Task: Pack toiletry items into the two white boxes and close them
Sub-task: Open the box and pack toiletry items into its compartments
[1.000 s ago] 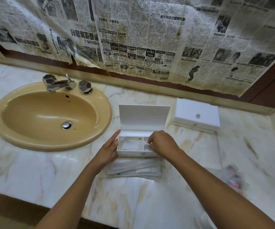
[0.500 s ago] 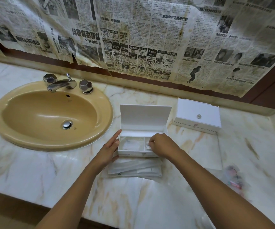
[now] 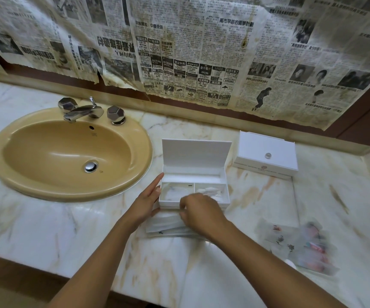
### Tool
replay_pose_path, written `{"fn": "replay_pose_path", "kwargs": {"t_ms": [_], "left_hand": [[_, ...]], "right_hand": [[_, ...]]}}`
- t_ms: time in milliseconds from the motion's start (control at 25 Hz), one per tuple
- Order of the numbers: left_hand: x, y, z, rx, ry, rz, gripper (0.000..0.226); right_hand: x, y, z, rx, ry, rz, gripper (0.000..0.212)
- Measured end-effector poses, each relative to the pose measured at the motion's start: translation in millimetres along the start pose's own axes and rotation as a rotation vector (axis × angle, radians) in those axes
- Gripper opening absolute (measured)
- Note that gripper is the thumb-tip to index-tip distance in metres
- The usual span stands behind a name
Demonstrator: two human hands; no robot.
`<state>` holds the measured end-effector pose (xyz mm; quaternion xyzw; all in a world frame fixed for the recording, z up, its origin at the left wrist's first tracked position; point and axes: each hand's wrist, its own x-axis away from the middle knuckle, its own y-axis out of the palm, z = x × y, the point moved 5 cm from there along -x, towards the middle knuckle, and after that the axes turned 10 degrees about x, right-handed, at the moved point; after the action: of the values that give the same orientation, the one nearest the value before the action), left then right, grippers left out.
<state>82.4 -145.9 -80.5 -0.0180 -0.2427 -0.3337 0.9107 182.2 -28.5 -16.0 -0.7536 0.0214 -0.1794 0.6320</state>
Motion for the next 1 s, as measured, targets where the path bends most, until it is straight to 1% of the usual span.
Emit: {"fn": "replay_pose_path", "kwargs": {"t_ms": [80,160,240,400,560,800,880,1000], "left_hand": [[-1,0,0,-0.002,-0.001,-0.001,0.038],[0,-1,0,0.004,-0.005,0.001,0.038],[0,0,0,-0.002,-0.003,-0.001,0.038],[3,1,3,-0.017,-0.006,-0.006,0.038],[5,1,5,-0.035,-0.013,-0.004,0.04],[6,2,8,-0.094,0.047,-0.018,0.042],[7,2,8,-0.104,0.04,-0.012,0.042],[7,1,7,-0.027,-0.012,0.009,0.036]], "right_hand": [[4,17,-7,0.077,-0.039,-0.099,0.026],[7,27,-9,0.132,-0.064,-0.139,0.026],[9,31,-10,0.152,-0.083,-0.149,0.023],[12,25,-11,0.149,-0.084,-0.12,0.027],[12,9,-11,0.162,-0.077,-0.104,0.021],[7,-31,-7,0.143,-0.057,0.037,0.021],[4,-53,-4,0.152,-0.043,0.128,0.02],[-9,-82,7,0.154,0.02,0.285,0.018]]}}
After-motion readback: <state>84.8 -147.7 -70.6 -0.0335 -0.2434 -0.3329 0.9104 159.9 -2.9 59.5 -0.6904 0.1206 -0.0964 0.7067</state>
